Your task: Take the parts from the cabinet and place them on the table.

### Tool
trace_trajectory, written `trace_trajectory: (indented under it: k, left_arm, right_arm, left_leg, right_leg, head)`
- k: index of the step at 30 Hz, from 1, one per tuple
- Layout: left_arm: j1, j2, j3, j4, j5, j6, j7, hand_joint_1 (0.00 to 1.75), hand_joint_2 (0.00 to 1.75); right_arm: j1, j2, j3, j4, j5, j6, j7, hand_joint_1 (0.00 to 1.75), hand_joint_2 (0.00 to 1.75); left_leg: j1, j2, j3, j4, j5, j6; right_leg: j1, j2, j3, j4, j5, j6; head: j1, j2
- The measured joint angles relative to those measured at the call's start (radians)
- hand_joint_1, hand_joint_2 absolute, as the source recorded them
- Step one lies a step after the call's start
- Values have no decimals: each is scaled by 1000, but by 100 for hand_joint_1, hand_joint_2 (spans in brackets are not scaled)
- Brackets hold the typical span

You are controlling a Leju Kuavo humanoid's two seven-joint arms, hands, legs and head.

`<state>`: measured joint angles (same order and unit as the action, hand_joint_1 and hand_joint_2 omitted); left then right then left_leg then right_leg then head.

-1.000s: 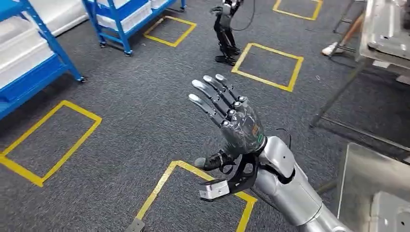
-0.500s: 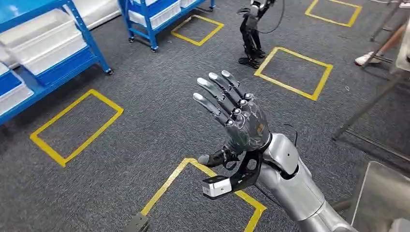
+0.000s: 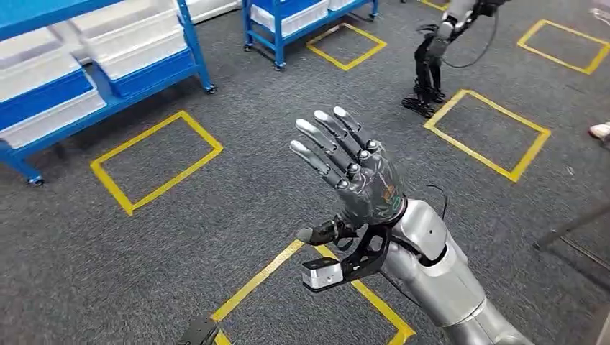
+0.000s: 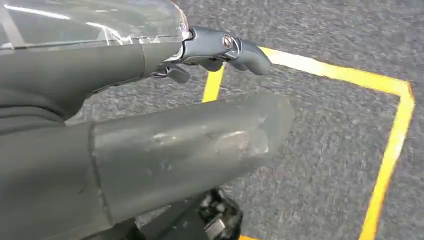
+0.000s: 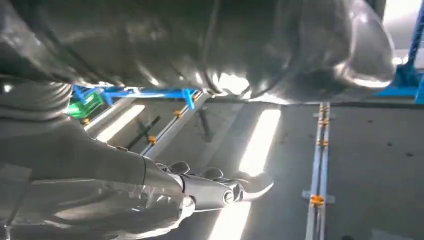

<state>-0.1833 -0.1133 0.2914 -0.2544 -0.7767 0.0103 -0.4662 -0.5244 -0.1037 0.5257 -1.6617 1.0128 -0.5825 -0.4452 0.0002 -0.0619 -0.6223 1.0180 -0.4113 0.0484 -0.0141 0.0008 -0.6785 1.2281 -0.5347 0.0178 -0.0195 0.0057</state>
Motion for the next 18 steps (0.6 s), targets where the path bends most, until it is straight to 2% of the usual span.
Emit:
trace_trajectory:
  k: [1,2,3,5,6,7,8,9,10,11,12,13,14,15,16,17,18]
  left_arm:
    - [0,0,0,0,0,0,-1,0,0]
    - [0,-3,0,0,0,0,-2,0,0]
    - [-2,-3,0,0,1,0,-2,0,0]
    - [2,-5,0,0,2,0,-3,0,0]
    - [7,-5,0,0,2,0,-3,0,0]
    - [11,-5,0,0,2,0,-4,0,0]
    - [15,-5,0,0,2,0,-5,0,0]
    - [14,-6,0,0,2,1,-6,0,0]
    - [11,-6,-1,0,2,1,-7,0,0]
    - [10,-8,-2,0,2,0,-7,0,0]
    - [11,-10,-3,0,2,0,-7,0,0]
    - [13,-11,-4,0,1,0,-7,0,0]
    - [15,-11,-5,0,2,0,-7,0,0]
    - [15,-11,-6,0,2,0,-7,0,0]
    - [15,-11,-7,0,2,0,-7,0,0]
    - [13,-11,-7,0,2,0,-7,0,0]
    - [9,-11,-7,0,2,-1,-7,0,0]
  right_arm:
    - [-1,0,0,1,2,0,4,0,0]
    - [-2,-1,0,2,3,0,6,0,0]
    - [-1,-3,0,4,4,1,8,0,0]
    - [-1,-3,0,6,8,1,9,0,0]
    - [-1,-3,0,8,10,1,10,0,0]
    - [-2,-5,0,10,10,1,11,0,0]
    - [-3,-5,0,11,13,2,13,0,0]
    - [-4,-5,0,11,13,3,15,0,0]
    - [-4,-5,0,11,15,5,16,0,0]
    - [-3,-7,0,13,16,8,19,0,0]
    - [-3,-8,0,15,16,8,19,0,0]
    - [-3,-8,0,17,16,8,20,0,0]
    - [-3,-9,0,18,16,8,21,0,0]
    - [-3,-10,0,18,16,8,21,0,0]
    - [-4,-10,0,18,16,8,22,0,0]
    - [-5,-10,0,18,16,9,22,0,0]
    - [-7,-10,0,18,16,10,22,0,0]
  left_leg:
    - [1,-14,1,3,-2,-3]
    - [2,-24,-1,6,-4,-6]
    - [-4,-34,-10,13,-5,-13]
    - [5,-51,-17,11,0,-24]
    - [9,-64,-18,7,3,-31]
    - [4,-74,-19,7,2,-41]
    - [4,-29,-24,25,-10,-41]
    - [3,12,-43,65,-38,-44]
    - [4,34,-76,134,-74,-48]
    - [7,45,-117,215,-111,-51]
    - [9,49,-150,282,-133,-54]
    - [11,51,-162,306,-132,-57]
    - [12,54,-151,285,-112,-57]
    - [12,58,-116,223,-75,-56]
    - [12,69,-69,139,-36,-53]
    - [9,100,-20,55,-5,-47]
    - [-7,141,4,12,-17,-46]
  right_leg:
    - [-1,11,38,-89,51,-3]
    - [-4,49,67,-164,78,-6]
    - [-9,88,76,-183,67,-8]
    - [-1,70,73,-185,67,-9]
    - [2,61,75,-184,66,-14]
    - [-8,49,81,-195,72,-23]
    - [-7,33,89,-204,75,-29]
    - [-6,24,92,-206,75,-36]
    - [-3,10,93,-207,74,-38]
    - [-1,-4,94,-206,72,-41]
    - [0,-19,94,-206,71,-42]
    - [1,-33,94,-205,69,-42]
    - [2,-44,95,-205,67,-41]
    - [2,-56,98,-205,65,-39]
    - [2,-68,102,-205,62,-37]
    - [2,-77,107,-205,58,-34]
    - [10,-87,109,-203,54,-27]
  head:
    - [0,0]
    - [0,0]
    - [0,0]
    - [0,0]
    - [0,0]
    - [0,0]
    - [0,0]
    - [-4,0]
    - [-3,0]
    - [-3,0]
    - [-3,0]
    - [-3,0]
    - [-3,0]
    - [-3,0]
    - [-3,0]
    - [-3,0]
    - [-3,0]
